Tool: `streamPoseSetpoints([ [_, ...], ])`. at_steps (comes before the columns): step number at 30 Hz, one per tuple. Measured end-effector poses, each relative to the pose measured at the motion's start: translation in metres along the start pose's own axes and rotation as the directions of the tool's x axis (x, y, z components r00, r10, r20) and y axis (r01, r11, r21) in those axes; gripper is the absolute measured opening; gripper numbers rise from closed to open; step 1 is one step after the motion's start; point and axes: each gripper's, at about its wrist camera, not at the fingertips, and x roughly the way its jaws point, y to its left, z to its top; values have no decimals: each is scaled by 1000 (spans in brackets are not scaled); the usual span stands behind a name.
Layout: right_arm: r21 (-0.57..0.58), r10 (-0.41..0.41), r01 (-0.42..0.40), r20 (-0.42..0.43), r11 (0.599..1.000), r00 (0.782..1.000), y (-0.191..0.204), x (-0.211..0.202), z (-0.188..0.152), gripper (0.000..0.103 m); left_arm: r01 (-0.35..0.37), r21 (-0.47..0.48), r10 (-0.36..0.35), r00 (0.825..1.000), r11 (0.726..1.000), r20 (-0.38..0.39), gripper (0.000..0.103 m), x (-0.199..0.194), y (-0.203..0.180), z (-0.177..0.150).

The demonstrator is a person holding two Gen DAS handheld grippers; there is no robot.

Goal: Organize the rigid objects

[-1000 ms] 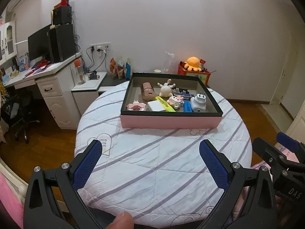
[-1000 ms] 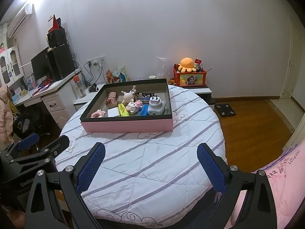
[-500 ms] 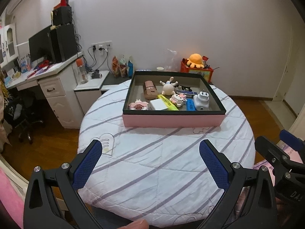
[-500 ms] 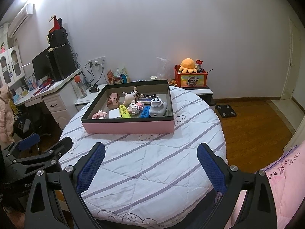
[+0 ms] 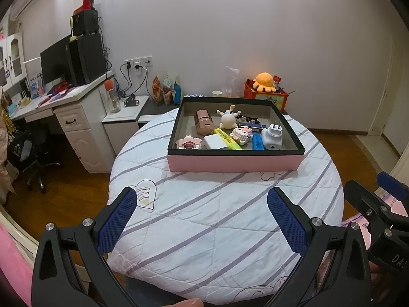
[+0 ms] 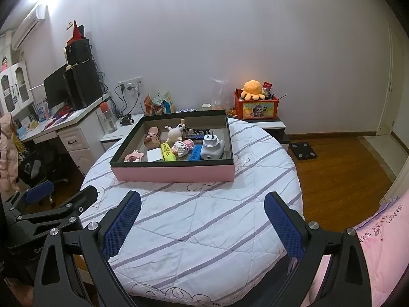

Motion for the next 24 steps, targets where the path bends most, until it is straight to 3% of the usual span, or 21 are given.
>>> streamPoseSetpoints([
  [24,1,-5,5,1,1000,1000,0,-1,0,98,-2,5,2,1000,1000,3,103,0,-1,1],
])
